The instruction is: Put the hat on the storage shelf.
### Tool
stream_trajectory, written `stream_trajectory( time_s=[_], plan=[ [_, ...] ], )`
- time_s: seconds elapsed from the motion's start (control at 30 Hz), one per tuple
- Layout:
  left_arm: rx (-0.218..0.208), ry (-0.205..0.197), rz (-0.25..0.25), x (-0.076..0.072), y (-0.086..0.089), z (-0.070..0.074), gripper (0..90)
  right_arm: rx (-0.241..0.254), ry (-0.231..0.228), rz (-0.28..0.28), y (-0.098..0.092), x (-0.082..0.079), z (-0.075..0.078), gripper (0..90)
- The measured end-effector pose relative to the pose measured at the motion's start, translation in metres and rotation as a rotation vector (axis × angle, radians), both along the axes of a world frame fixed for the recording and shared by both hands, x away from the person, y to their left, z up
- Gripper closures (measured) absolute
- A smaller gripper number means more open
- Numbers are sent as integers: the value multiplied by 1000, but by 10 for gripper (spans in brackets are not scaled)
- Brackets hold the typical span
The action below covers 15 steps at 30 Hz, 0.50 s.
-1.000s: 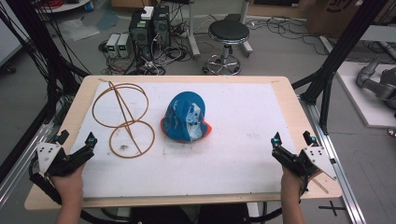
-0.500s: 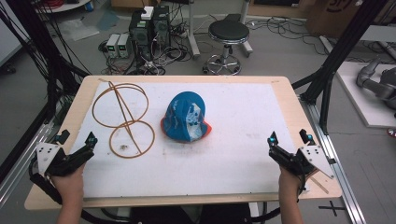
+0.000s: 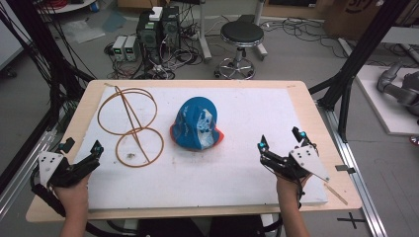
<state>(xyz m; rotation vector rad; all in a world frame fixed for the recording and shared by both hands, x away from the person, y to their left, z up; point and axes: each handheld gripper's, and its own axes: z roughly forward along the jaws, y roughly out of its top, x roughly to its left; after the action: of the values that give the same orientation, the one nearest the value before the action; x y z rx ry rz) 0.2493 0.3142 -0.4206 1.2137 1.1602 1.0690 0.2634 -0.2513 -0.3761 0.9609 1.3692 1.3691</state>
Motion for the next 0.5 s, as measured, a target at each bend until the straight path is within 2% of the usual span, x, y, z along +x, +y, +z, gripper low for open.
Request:
stream_trajectory(
  time_s=[0.07, 0.23, 0.4, 0.43, 0.47, 0.5],
  plan=[
    [-1, -1, 2, 0, 0, 0, 150, -5, -3, 24, 11, 0, 5, 40],
    [-5, 6, 3, 1, 0, 0, 150, 4, 4, 43, 22, 4, 9, 40],
    [-8, 3, 7, 1, 1, 0, 150, 20, 26, 85, 46, 11, 17, 41],
    [-8, 4, 7, 1, 1, 0, 150, 20, 26, 85, 46, 11, 17, 41],
    [-12, 2, 8, 1, 1, 0, 150, 17, 32, 103, 56, 14, 19, 41],
    [-12, 2, 8, 1, 1, 0, 150, 17, 32, 103, 56, 14, 19, 41]
  ],
)
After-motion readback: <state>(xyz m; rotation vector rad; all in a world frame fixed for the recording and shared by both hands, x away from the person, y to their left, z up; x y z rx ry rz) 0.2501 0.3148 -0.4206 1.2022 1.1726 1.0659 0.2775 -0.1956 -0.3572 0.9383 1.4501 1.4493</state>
